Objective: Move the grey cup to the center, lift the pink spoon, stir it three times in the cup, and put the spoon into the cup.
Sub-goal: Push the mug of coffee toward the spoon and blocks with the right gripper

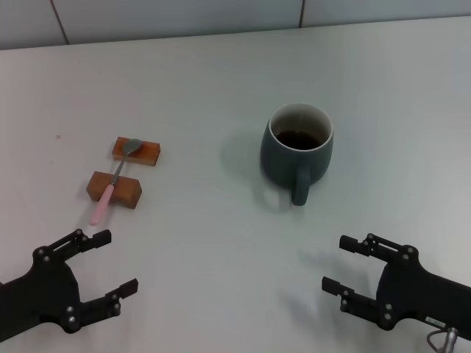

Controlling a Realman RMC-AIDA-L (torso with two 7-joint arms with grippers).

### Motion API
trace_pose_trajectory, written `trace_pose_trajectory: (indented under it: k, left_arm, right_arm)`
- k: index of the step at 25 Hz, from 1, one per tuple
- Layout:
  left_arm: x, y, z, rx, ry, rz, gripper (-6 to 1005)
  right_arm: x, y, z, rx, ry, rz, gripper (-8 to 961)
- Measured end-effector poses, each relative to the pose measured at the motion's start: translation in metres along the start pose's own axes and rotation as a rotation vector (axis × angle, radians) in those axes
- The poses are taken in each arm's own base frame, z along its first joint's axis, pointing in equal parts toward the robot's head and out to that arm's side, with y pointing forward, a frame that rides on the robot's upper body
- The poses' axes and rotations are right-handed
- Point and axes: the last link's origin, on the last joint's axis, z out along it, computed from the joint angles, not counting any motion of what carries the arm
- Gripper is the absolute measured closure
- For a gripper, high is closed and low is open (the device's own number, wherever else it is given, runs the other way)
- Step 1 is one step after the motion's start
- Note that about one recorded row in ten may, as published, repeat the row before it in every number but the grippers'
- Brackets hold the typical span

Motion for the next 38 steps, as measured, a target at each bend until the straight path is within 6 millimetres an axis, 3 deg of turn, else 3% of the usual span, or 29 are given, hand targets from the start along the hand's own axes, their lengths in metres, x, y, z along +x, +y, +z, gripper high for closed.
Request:
trace_pose_trajectory:
  k: [13, 29, 32, 38]
  left_arm:
    - [0.0001, 0.0005, 0.0007, -0.002, 0.003, -0.001, 172]
    - [0.0017, -0.0009, 0.0022, -0.002, 0.008, 0.003, 174]
    - [0.0018, -0.0012, 0.0021, -0.001, 0.009, 0.003, 175]
    - [0.0019, -0.0013, 0.0021, 0.000, 0.009, 0.003, 176]
  right_arm:
    - [0.0005, 0.0007, -0.0008, 0.001, 0.001, 0.002, 269]
    - [-0.0022, -0.0026, 0.0015, 0.055, -0.034, 0.015, 415]
    - [-0.0030, -0.0034, 0.0028, 0.053, -0.036, 0.012, 645]
    - [-0.0050, -0.0042, 0.0050, 0.048, -0.045, -0.001, 778]
